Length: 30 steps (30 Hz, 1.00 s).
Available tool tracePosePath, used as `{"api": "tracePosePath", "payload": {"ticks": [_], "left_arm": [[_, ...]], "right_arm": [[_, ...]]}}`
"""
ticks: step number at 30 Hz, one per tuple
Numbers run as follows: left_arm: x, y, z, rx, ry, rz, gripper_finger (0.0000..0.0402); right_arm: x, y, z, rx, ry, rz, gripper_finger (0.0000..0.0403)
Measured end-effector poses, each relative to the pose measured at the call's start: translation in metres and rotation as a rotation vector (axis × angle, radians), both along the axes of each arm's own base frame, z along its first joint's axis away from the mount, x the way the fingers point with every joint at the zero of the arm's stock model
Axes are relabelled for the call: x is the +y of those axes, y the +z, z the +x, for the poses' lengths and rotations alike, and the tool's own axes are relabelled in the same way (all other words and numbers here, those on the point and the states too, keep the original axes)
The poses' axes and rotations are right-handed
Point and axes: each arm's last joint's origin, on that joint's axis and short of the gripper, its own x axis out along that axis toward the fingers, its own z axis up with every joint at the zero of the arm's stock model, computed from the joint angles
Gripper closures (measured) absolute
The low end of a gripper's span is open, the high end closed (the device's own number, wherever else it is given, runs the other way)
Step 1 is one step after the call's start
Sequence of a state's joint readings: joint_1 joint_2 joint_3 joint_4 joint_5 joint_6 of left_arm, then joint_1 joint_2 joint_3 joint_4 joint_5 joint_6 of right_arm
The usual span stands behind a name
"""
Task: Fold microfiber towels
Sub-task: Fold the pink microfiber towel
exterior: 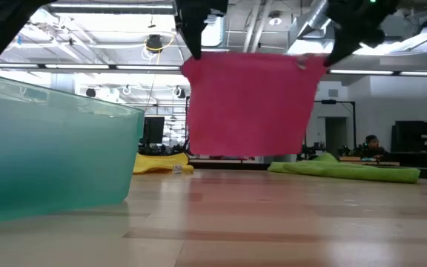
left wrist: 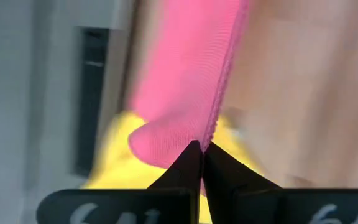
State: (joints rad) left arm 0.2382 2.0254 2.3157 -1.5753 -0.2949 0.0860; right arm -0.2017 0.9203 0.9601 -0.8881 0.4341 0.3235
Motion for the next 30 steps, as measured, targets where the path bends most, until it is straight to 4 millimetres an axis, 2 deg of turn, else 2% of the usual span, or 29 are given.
{"api": "tracePosePath", "payload": {"ticks": [4,9,13,17,19,23,30], "left_arm": [[-0.031,-0.037,0.011,0.125,-0.087,-0.074,0.0401],[-0.070,-0.097,0.014,0.295,-0.188,-0.179,0.0401],[-0.101,-0.139,0.013,0.335,-0.251,-0.298,0.0401],[-0.125,-0.163,0.012,0.314,-0.276,-0.361,0.0401],[-0.128,-0.166,0.012,0.309,-0.274,-0.364,0.0401],[-0.118,-0.165,0.013,0.301,-0.277,-0.346,0.0401],[-0.087,-0.166,0.017,0.275,-0.259,-0.275,0.0401]], "right_arm": [[0.028,-0.027,0.003,0.013,0.051,0.126,0.0396],[0.064,-0.055,0.004,-0.036,0.101,0.266,0.0396],[0.089,-0.070,0.000,-0.082,0.124,0.372,0.0396],[0.107,-0.081,-0.004,-0.103,0.144,0.444,0.0396],[0.111,-0.087,-0.003,-0.084,0.139,0.449,0.0396],[0.109,-0.102,0.001,-0.010,0.105,0.433,0.0396],[0.088,-0.118,0.013,0.085,0.021,0.368,0.0396]]}}
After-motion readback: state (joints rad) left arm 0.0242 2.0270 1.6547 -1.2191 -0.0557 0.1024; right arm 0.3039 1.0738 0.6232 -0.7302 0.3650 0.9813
